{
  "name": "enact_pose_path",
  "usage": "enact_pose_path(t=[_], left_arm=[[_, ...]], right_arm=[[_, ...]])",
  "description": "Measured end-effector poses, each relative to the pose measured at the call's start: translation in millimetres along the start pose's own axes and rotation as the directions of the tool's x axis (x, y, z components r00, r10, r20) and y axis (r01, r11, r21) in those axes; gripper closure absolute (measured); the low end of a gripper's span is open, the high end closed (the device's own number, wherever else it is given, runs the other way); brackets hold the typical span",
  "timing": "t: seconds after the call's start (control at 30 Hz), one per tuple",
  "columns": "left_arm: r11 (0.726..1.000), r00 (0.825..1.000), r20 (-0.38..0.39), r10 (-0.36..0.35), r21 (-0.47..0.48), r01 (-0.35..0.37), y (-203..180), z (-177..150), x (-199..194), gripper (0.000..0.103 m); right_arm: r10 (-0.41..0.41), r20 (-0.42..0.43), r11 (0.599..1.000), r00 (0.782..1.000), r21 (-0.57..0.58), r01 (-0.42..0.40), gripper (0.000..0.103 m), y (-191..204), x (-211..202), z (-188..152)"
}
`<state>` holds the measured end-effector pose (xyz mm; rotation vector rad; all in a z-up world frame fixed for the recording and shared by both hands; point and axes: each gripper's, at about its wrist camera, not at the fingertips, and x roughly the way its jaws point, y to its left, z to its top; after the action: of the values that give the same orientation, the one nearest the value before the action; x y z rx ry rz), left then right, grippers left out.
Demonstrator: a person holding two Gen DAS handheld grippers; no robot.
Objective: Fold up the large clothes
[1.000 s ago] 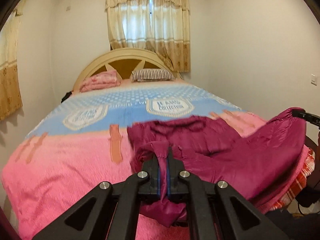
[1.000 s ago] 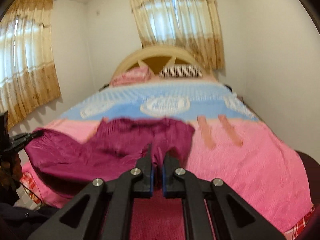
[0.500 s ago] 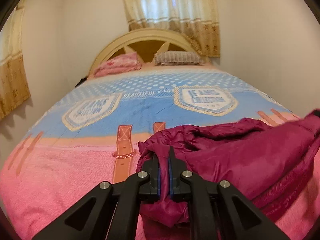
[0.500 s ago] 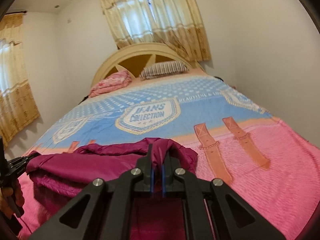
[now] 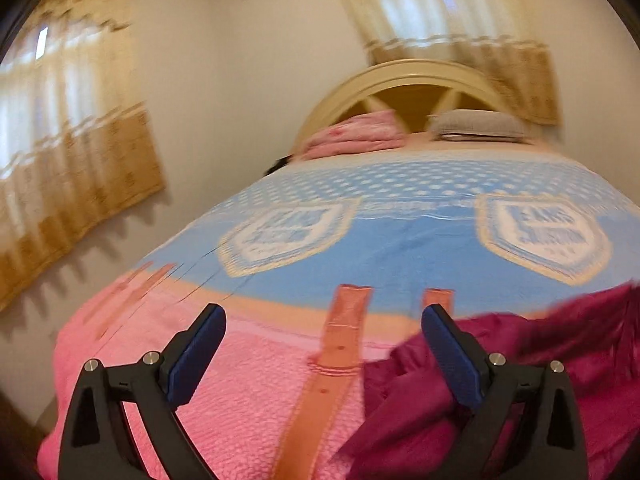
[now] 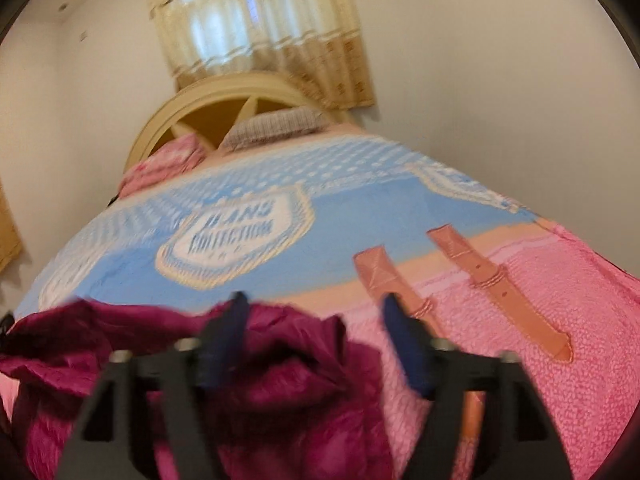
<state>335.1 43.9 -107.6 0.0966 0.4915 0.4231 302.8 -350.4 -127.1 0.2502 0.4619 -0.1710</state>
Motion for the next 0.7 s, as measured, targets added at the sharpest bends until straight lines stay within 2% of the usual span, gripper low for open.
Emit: enact_pose_path(t=[0.1, 0.17, 0.27, 0.4, 0.43, 0.53, 0.6, 0.7], left_arm=[[0.996, 0.994, 0.078, 0.081, -0.037, -0.078, 6.8, 8.5, -11.9, 0.004], [0.998, 0.99, 0.132, 0.055, -0.043, -0.05, 3.6, 9.6, -25.2, 0.004], [0.999, 0.991, 0.134, 0.023, 0.033, -0.027, -21.7, 1.4, -29.3, 0.004], [0.982, 0.993, 0.118, 0.0, 0.186, -0.022, -69.8, -16.5, -23.3, 0.004], [0.972, 0.995, 0.097, -0.001, 0.235, -0.022, -83.2, -21.5, -14.1, 0.004], [0.958, 0.998, 0.053, 0.044, 0.283, -0.058, -101.1, -30.9, 11.6, 0.004], [0.957, 0.997, -0.02, 0.072, 0.282, -0.063, -105.2, -35.2, 34.8, 0.004], [0.972, 0.99, -0.12, 0.076, 0.23, -0.047, -102.0, -41.7, 59.2, 0.004]], right_arm=[[0.003, 0.005, 0.999, 1.0, -0.037, -0.003, 0.026, 11.8, -4.5, 7.7], [0.015, 0.006, 0.994, 1.0, -0.106, -0.014, 0.026, 29.5, -10.5, 5.9], [0.052, -0.034, 0.978, 0.998, -0.199, -0.058, 0.026, 63.9, -8.3, -2.5], [0.073, -0.126, 0.944, 0.989, -0.31, -0.109, 0.027, 102.7, 12.5, -21.0], [0.063, -0.145, 0.935, 0.987, -0.339, -0.109, 0.027, 108.8, 18.4, -26.1], [0.025, -0.171, 0.913, 0.985, -0.397, -0.093, 0.028, 114.8, 37.3, -39.9], [-0.004, -0.188, 0.917, 0.982, -0.391, -0.071, 0.028, 108.9, 50.6, -43.8], [-0.017, -0.2, 0.929, 0.98, -0.365, -0.058, 0.028, 100.3, 62.0, -45.6]])
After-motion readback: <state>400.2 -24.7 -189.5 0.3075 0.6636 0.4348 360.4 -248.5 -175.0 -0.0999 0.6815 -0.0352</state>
